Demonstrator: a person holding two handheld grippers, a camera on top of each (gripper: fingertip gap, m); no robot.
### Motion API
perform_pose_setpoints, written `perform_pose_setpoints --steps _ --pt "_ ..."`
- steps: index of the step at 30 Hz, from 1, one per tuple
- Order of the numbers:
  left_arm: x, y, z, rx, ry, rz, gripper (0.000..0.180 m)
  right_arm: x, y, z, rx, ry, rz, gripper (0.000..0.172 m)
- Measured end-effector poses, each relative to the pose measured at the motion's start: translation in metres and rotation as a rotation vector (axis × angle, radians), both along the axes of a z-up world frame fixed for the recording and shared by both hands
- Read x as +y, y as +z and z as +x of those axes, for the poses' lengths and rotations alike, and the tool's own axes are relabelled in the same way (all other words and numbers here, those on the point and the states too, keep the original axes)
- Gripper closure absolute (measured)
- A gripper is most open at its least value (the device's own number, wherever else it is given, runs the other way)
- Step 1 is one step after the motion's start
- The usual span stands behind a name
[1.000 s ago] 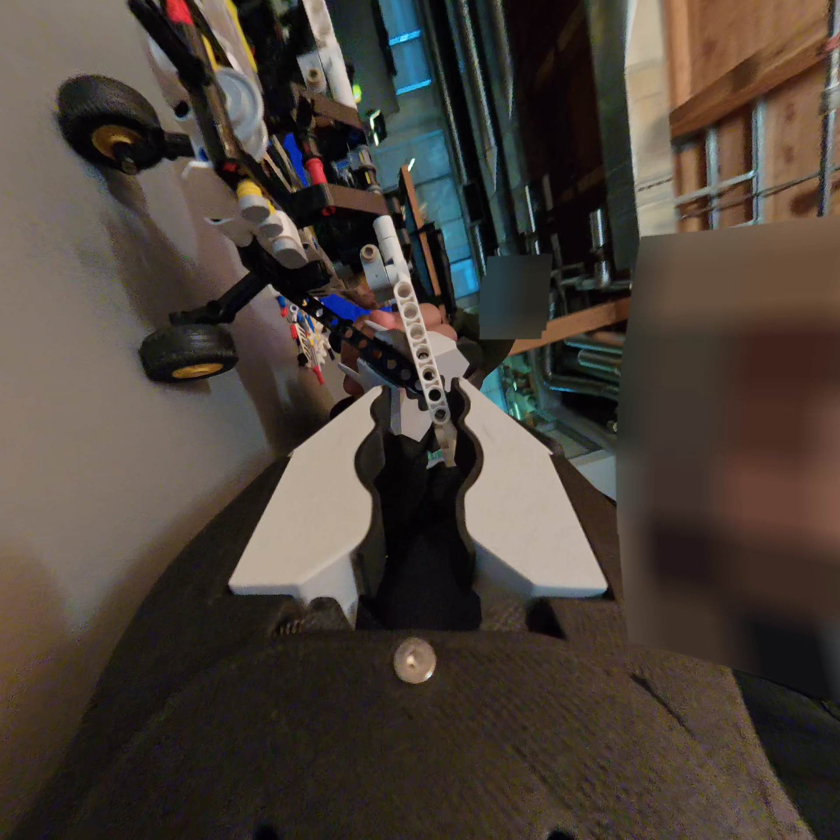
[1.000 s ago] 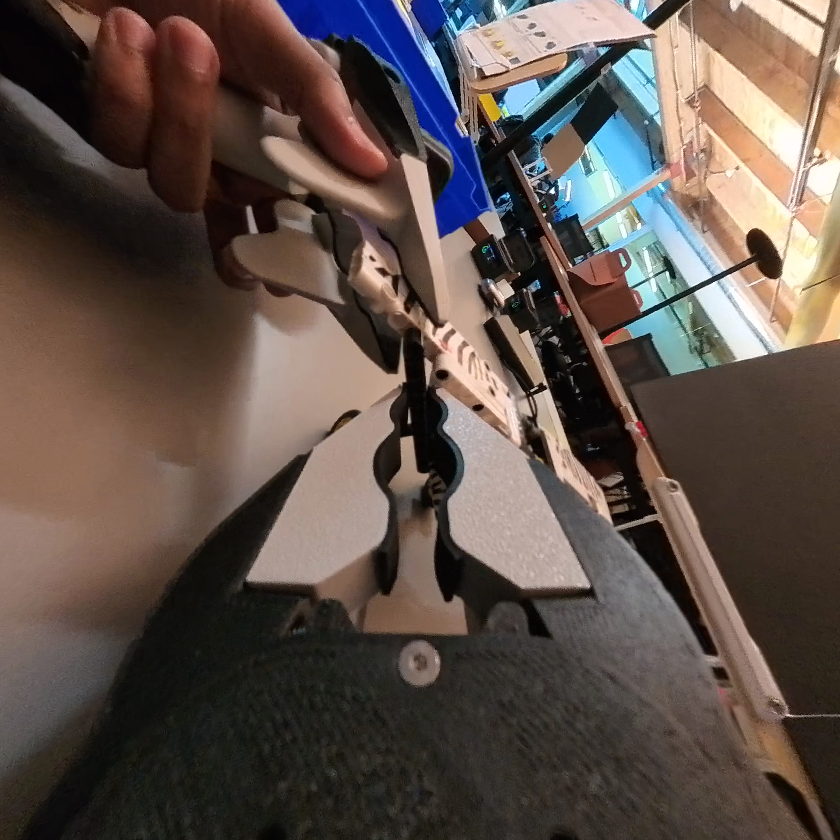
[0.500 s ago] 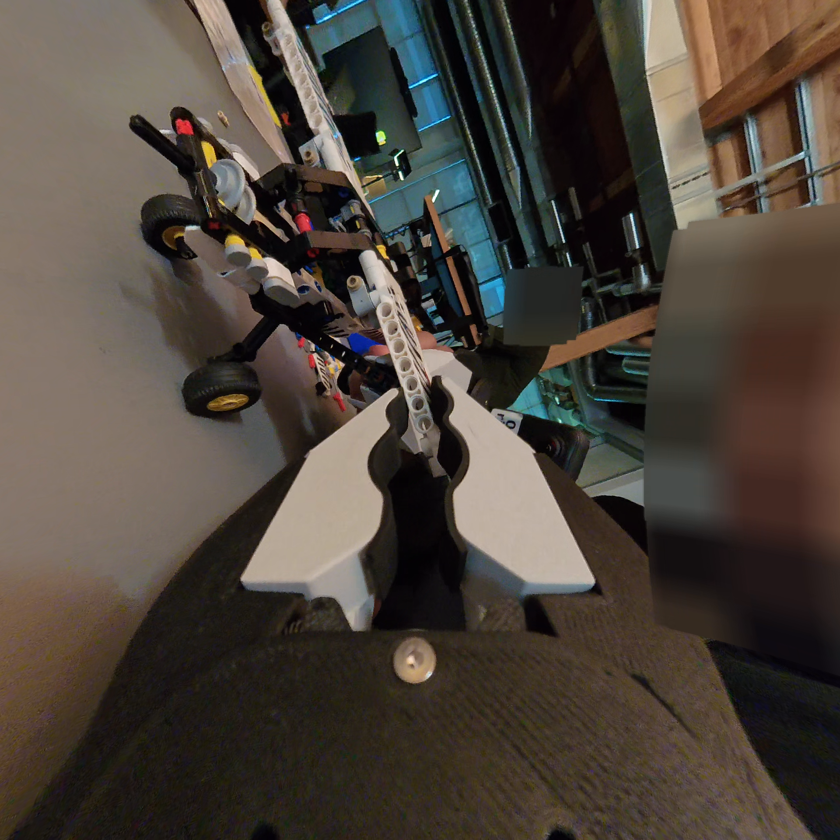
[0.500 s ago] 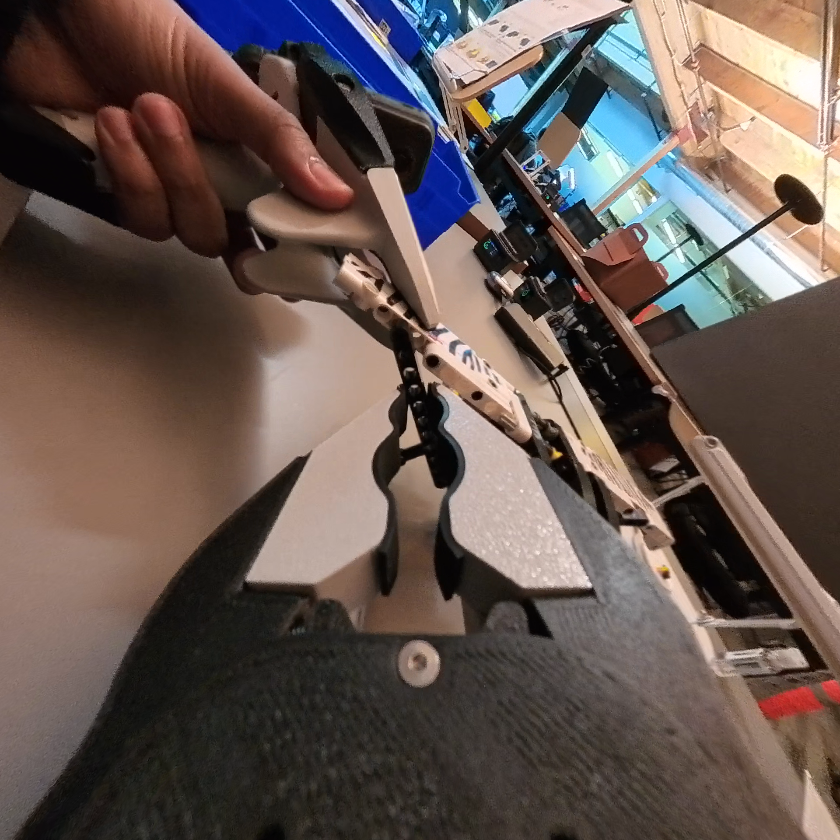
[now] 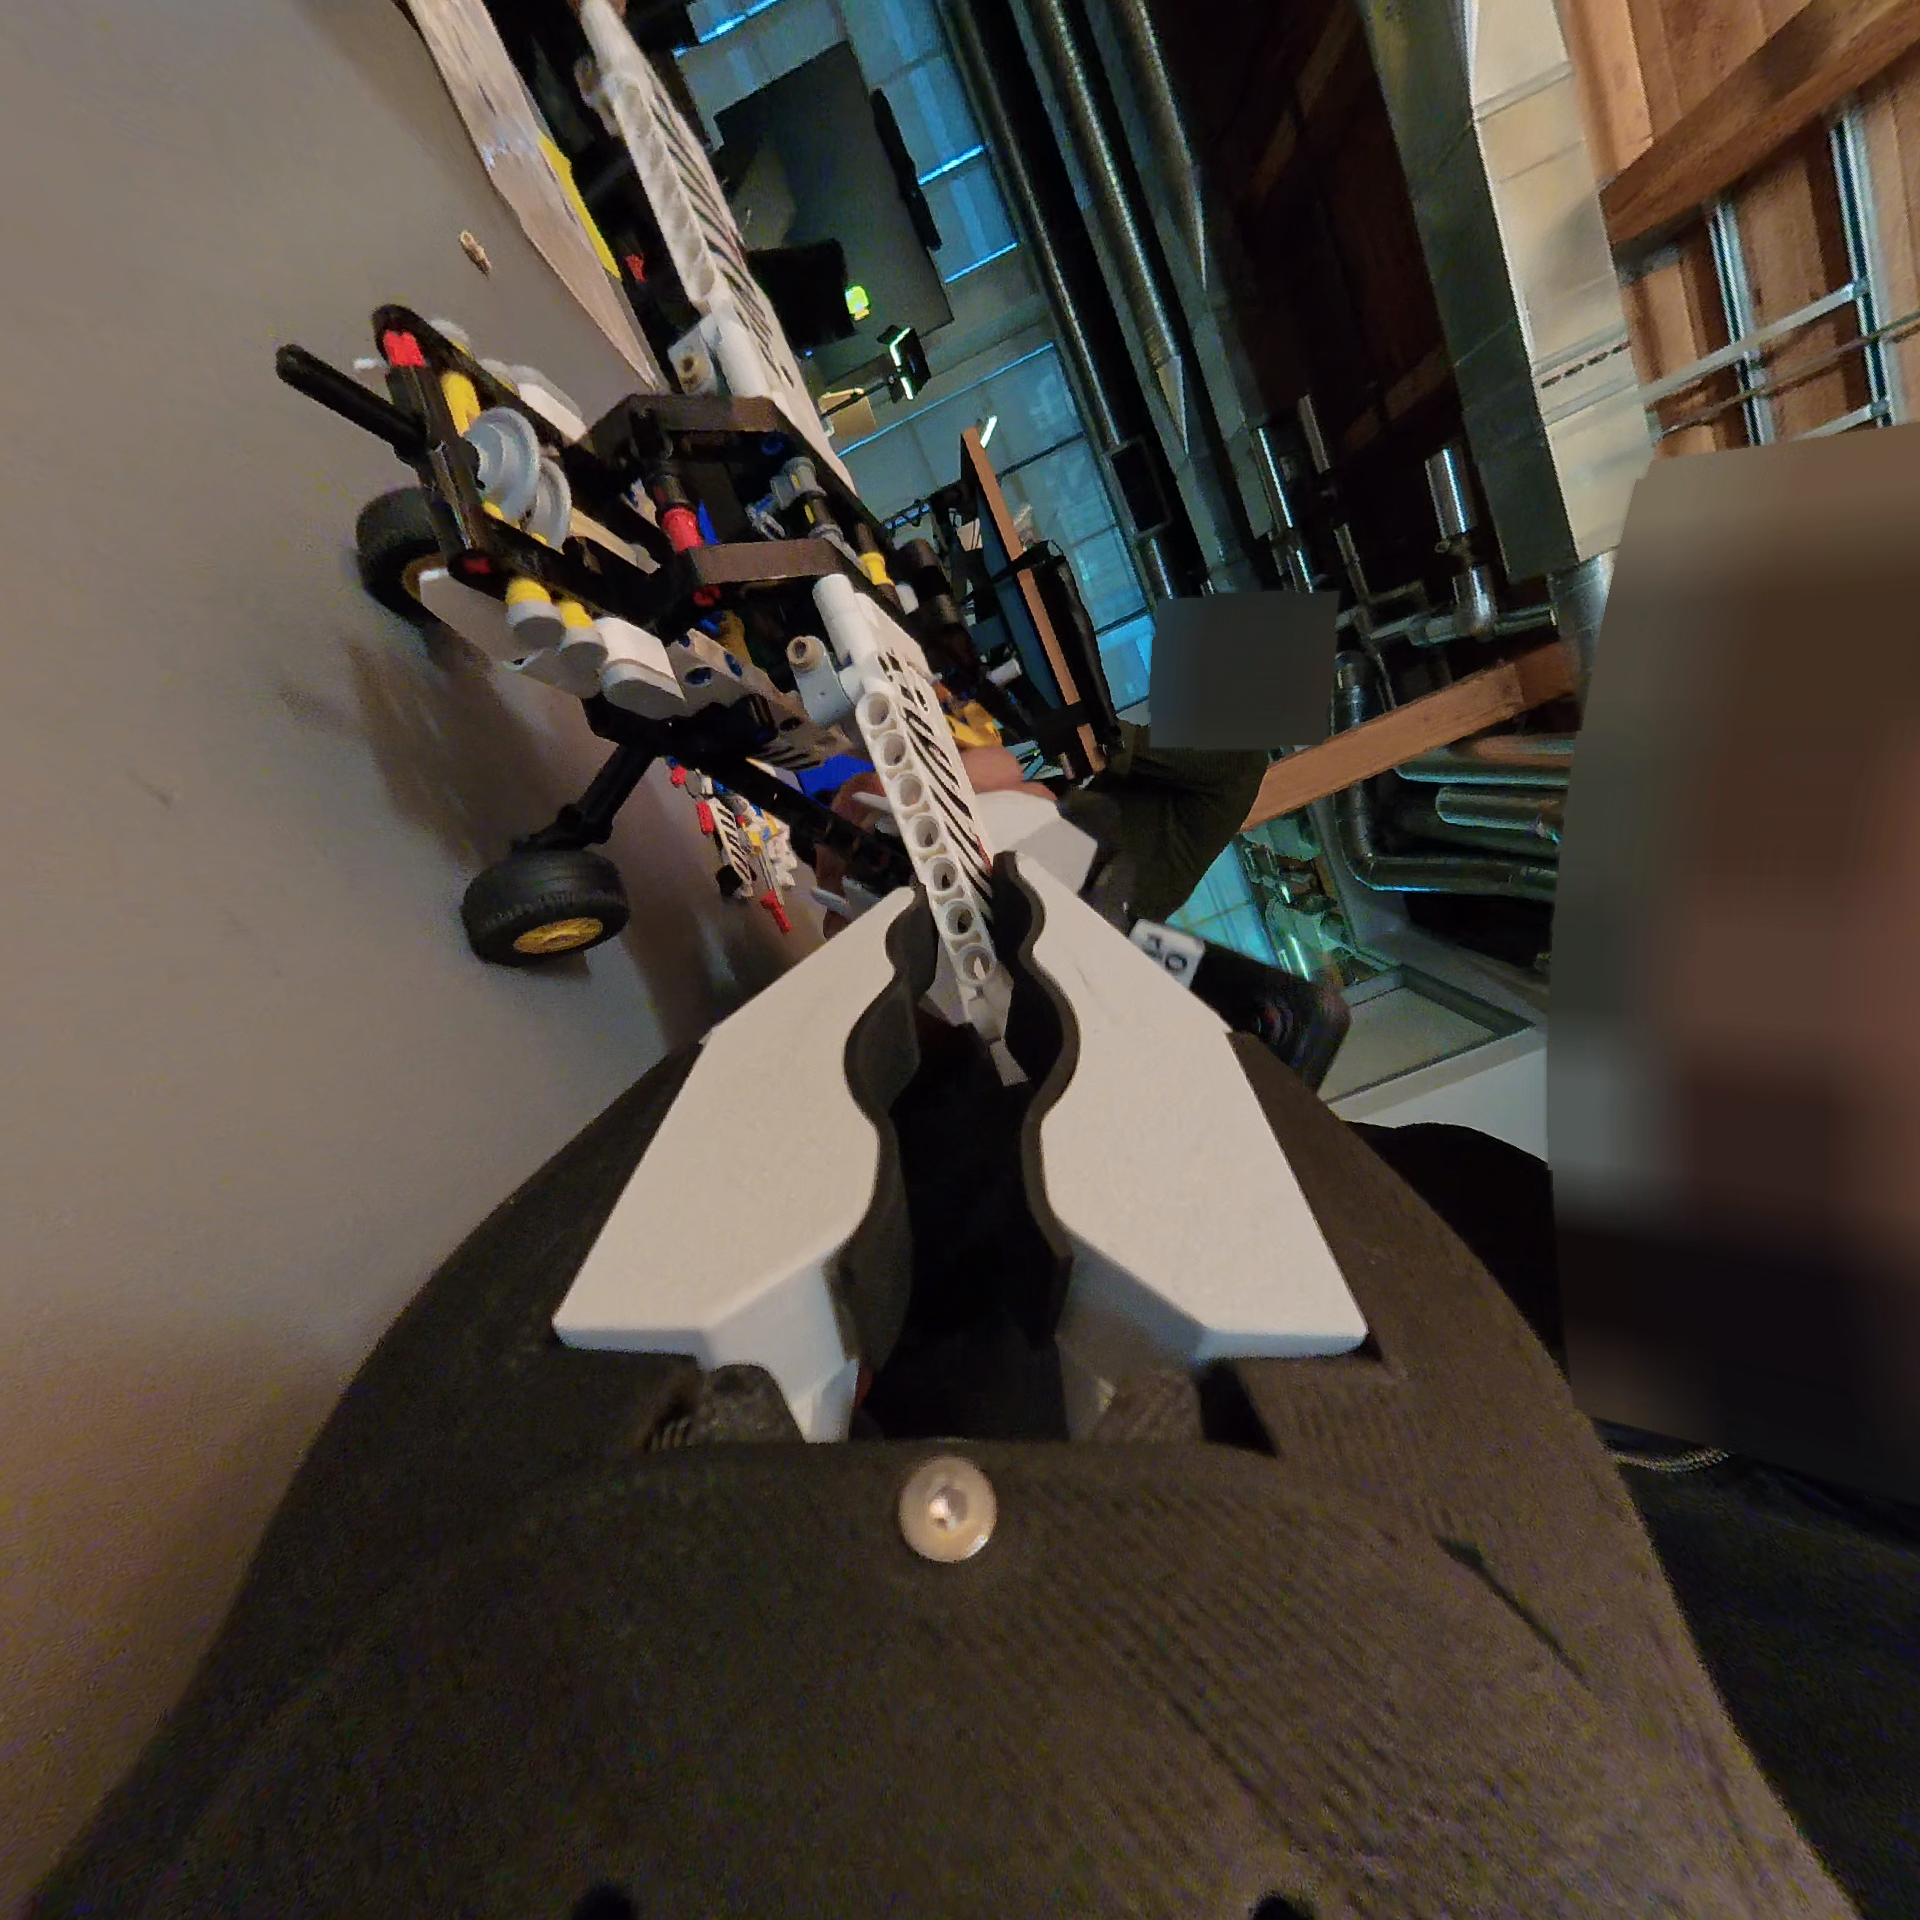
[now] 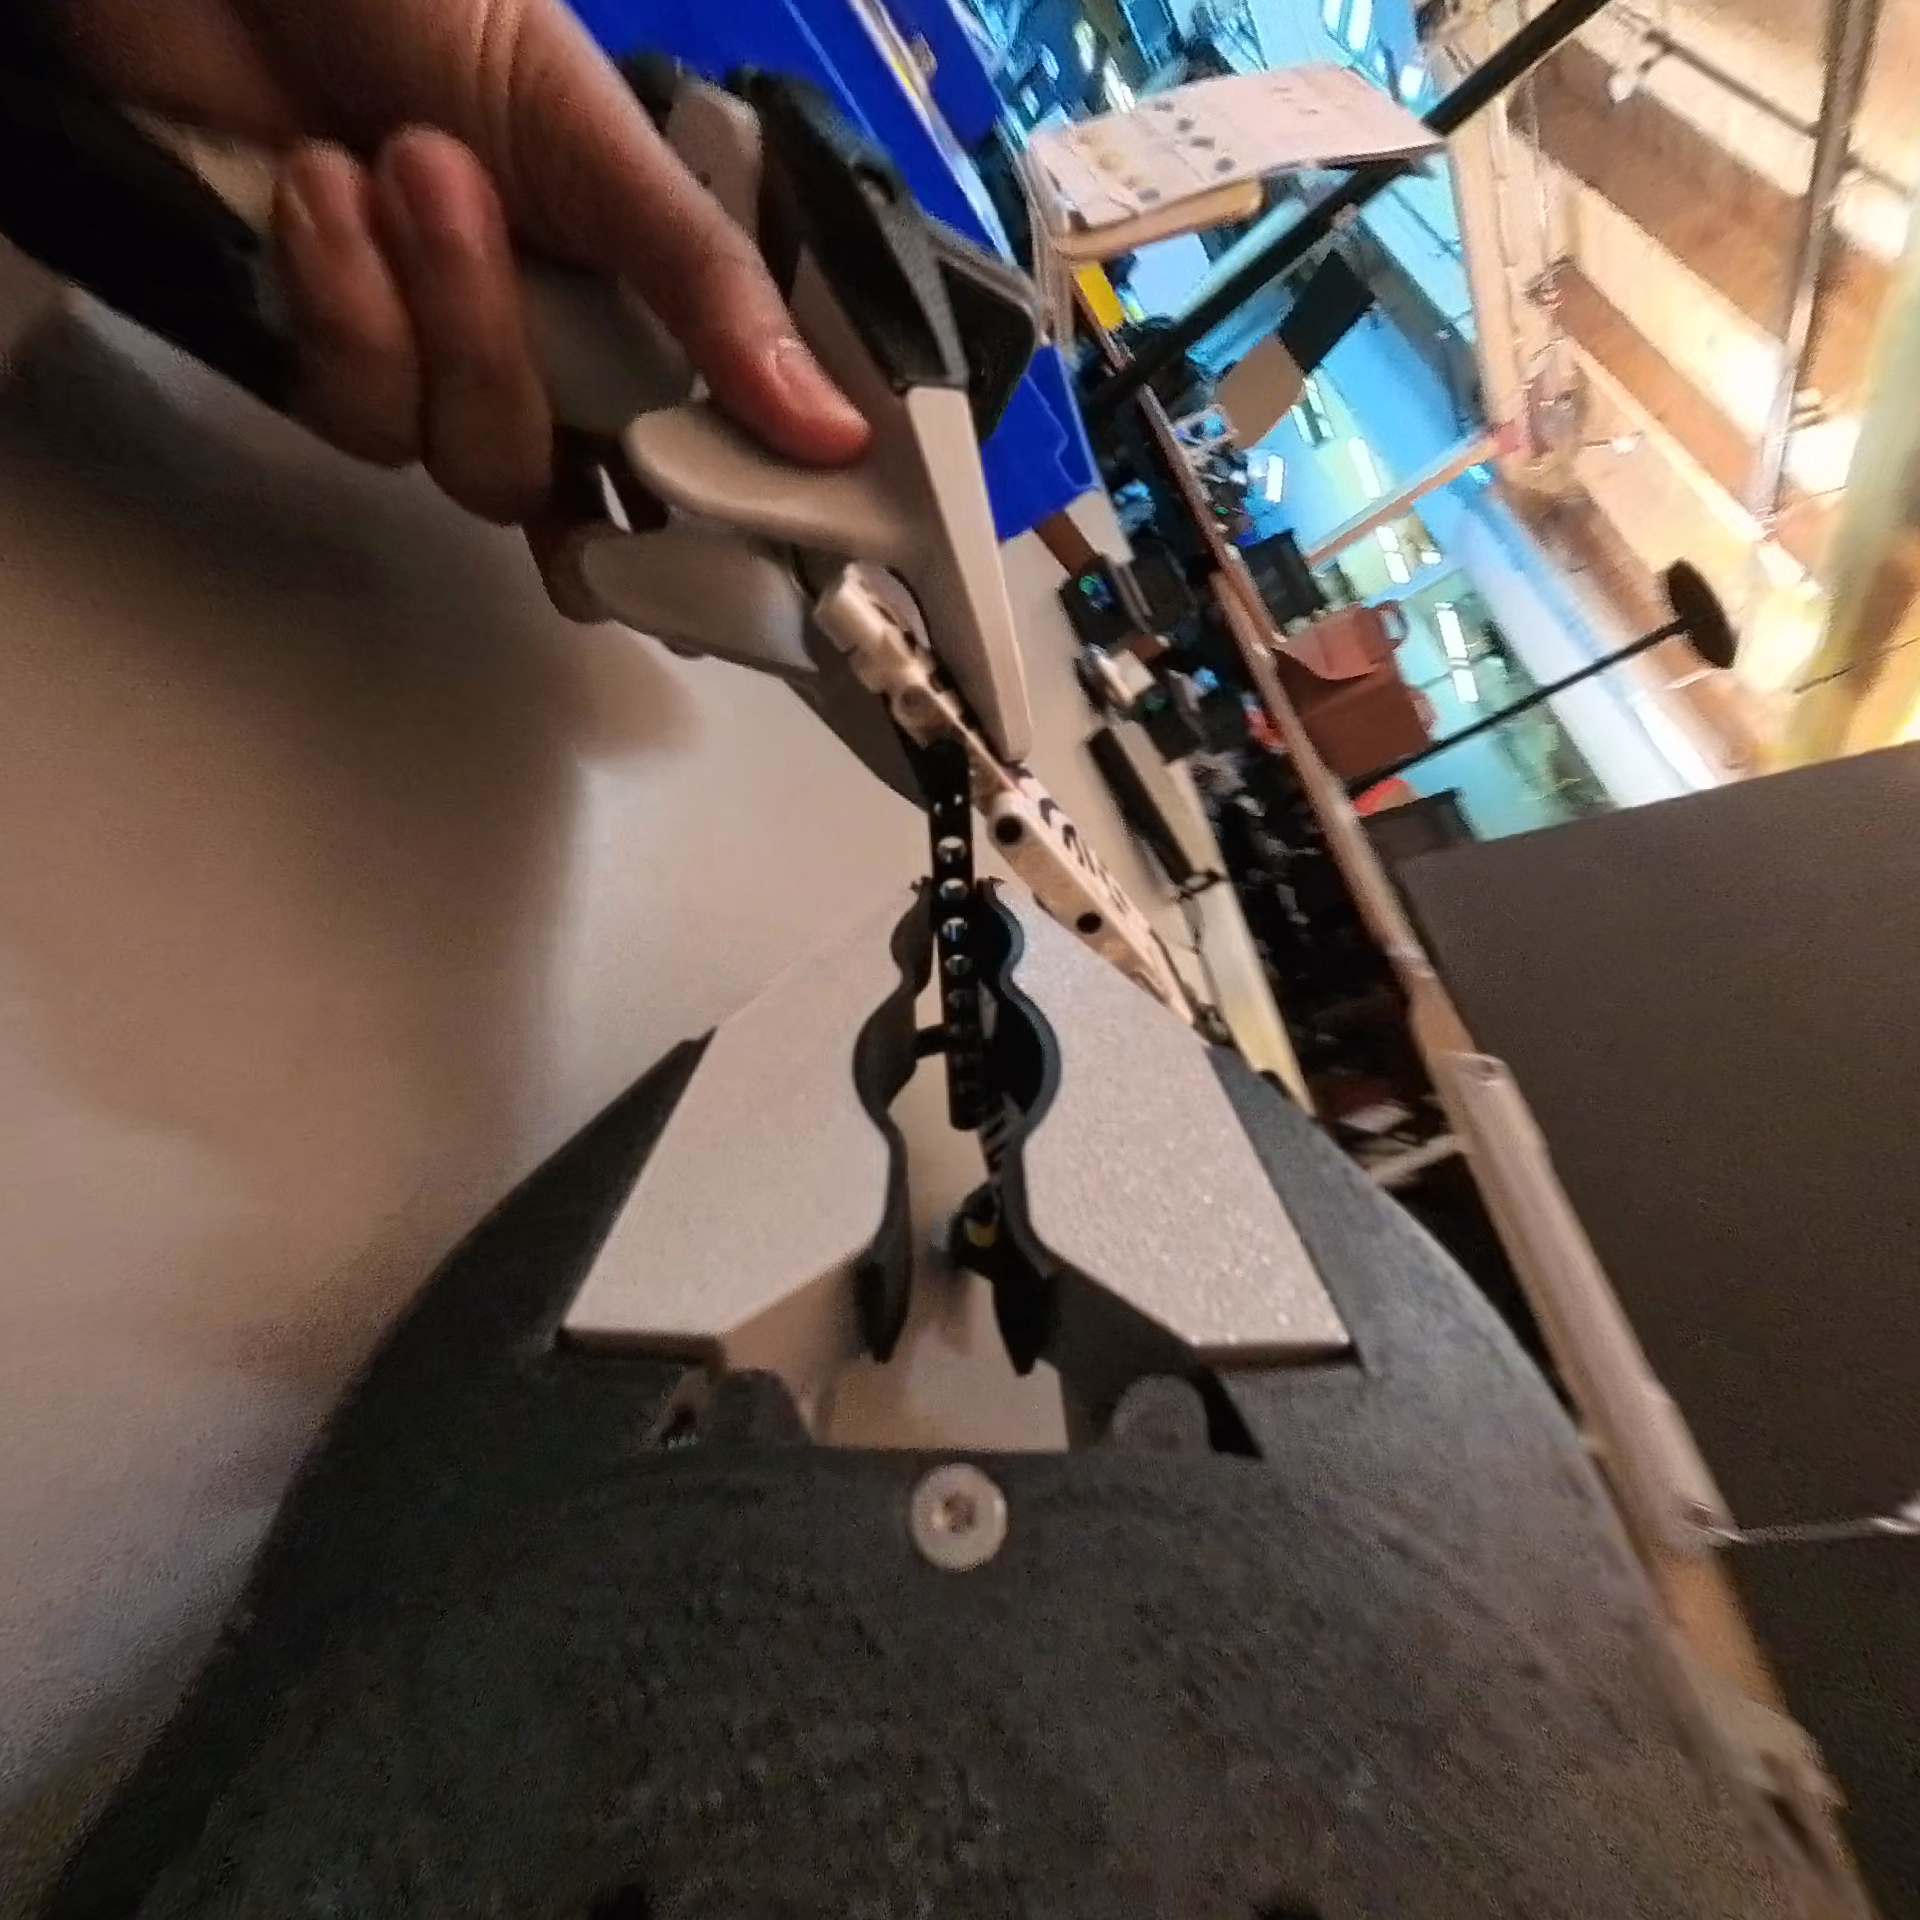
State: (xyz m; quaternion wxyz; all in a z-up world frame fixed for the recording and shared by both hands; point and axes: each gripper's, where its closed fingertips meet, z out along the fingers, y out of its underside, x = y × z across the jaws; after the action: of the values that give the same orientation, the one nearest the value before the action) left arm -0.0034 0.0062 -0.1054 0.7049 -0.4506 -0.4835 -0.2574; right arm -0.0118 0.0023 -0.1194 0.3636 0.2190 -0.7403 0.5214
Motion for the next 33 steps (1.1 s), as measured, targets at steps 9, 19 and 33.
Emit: perform_pose_setpoints --steps 9,19,33 --pt "-0.002 0.001 -0.005 0.012 0.125 0.084 0.173 0.006 -0.010 0.004 -0.235 -0.165 -0.147 0.145" --pt "0.003 0.001 -0.008 0.001 0.176 0.130 0.171 0.015 0.011 0.014 0.037 -0.169 -0.162 0.147" --pt "0.015 -0.002 -0.005 0.041 0.129 -0.013 0.172 0.011 0.012 0.020 0.020 0.069 -0.031 0.167"
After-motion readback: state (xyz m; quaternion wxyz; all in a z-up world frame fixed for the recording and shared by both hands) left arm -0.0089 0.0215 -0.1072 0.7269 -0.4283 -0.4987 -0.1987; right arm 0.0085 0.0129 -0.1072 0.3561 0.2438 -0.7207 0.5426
